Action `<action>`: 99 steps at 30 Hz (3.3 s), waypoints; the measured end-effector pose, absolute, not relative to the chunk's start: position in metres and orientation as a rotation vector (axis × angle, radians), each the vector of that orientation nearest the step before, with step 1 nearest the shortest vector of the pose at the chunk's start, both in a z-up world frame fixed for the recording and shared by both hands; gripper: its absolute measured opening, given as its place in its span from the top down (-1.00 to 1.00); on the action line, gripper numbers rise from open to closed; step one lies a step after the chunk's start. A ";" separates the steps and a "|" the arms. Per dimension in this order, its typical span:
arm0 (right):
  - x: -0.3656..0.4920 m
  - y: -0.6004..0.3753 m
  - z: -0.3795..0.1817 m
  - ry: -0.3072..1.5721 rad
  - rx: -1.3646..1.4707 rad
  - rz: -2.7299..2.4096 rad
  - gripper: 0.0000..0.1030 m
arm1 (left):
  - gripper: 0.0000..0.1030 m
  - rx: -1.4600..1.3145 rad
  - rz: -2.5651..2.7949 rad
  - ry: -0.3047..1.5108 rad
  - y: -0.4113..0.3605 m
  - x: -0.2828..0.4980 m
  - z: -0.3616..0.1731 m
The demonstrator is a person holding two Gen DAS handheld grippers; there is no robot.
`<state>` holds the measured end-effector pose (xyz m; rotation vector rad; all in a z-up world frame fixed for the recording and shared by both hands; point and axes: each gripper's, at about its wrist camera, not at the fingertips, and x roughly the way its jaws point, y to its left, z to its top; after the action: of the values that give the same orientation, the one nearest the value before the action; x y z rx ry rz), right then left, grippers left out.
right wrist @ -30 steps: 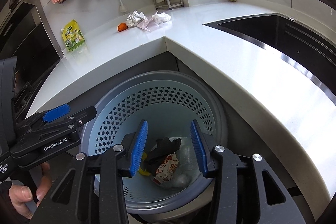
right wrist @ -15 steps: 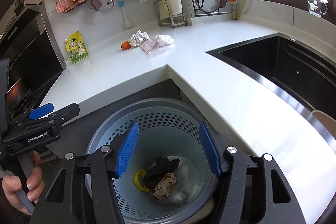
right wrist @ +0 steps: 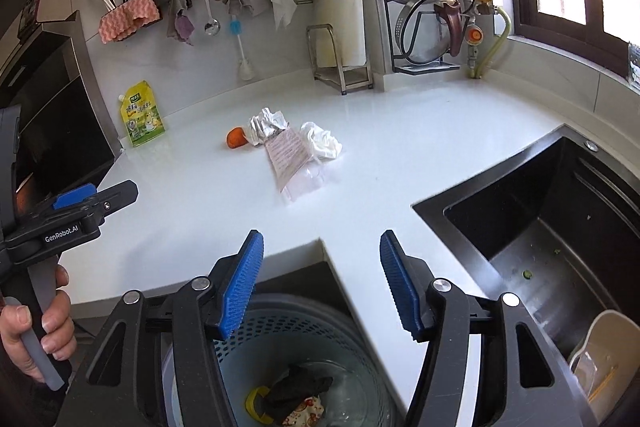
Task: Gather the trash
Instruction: 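Move both tools from the bin back to the counter trash, then close the right tool on the white tissue, then grasp the crumpled white paper with the left tool while the right tool holds the tissue, then carry the crumpled paper and tissue over the bin with both tools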
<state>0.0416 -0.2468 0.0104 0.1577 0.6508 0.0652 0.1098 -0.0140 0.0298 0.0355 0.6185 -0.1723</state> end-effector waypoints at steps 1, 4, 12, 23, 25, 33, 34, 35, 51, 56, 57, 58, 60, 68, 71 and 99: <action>0.051 -0.249 0.013 0.651 0.160 0.069 -0.13 | -0.87 0.031 -0.169 0.618 -0.014 0.120 0.032; 0.083 -0.251 0.019 0.653 0.135 0.075 -0.13 | -0.87 0.023 -0.169 0.631 -0.017 0.152 0.033; 0.171 -0.244 0.015 0.698 0.100 0.146 -0.13 | -0.88 0.043 -0.139 0.656 -0.027 0.226 0.020; 0.258 -0.244 -0.020 0.837 0.129 0.152 -0.13 | -0.88 0.080 -0.116 0.707 -0.041 0.286 0.001; 0.266 -0.245 -0.023 0.852 0.145 0.145 -0.13 | -0.88 0.083 -0.105 0.709 -0.042 0.289 -0.001; 0.281 -0.241 -0.036 0.885 0.152 0.130 -0.13 | -0.88 0.091 -0.059 0.734 -0.040 0.298 -0.010; 0.283 -0.240 -0.037 0.892 0.149 0.132 -0.12 | -0.88 0.089 -0.060 0.736 -0.041 0.299 -0.010; 0.284 -0.240 -0.039 0.896 0.147 0.134 -0.12 | -0.88 0.085 -0.063 0.738 -0.042 0.300 -0.011; 0.285 -0.251 -0.037 0.876 0.194 0.172 0.75 | -0.88 0.081 -0.079 0.734 -0.067 0.313 -0.013; 0.286 -0.263 -0.038 0.877 0.226 0.156 0.75 | -0.88 0.073 -0.065 0.745 -0.072 0.321 -0.016; 0.286 -0.265 -0.039 0.878 0.232 0.155 0.75 | -0.88 0.074 -0.060 0.748 -0.074 0.323 -0.016; 0.286 -0.267 -0.039 0.879 0.238 0.154 0.75 | -0.88 0.075 -0.058 0.751 -0.076 0.326 -0.016; 0.286 -0.270 -0.040 0.879 0.249 0.153 0.75 | -0.88 0.083 -0.053 0.763 -0.081 0.330 -0.019; 0.285 -0.274 -0.040 0.875 0.259 0.147 0.75 | -0.10 0.093 -0.066 0.806 -0.087 0.339 -0.029; 0.284 -0.273 -0.040 0.873 0.256 0.149 0.75 | 0.32 0.078 -0.088 0.791 -0.085 0.335 -0.025; 0.185 -0.284 -0.009 0.719 0.243 0.047 0.75 | 0.37 0.081 -0.100 0.679 -0.025 0.199 0.013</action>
<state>0.1847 -0.2835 -0.0093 0.2433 0.7186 0.0475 0.1986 -0.0249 0.0130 0.0809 0.6789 -0.1004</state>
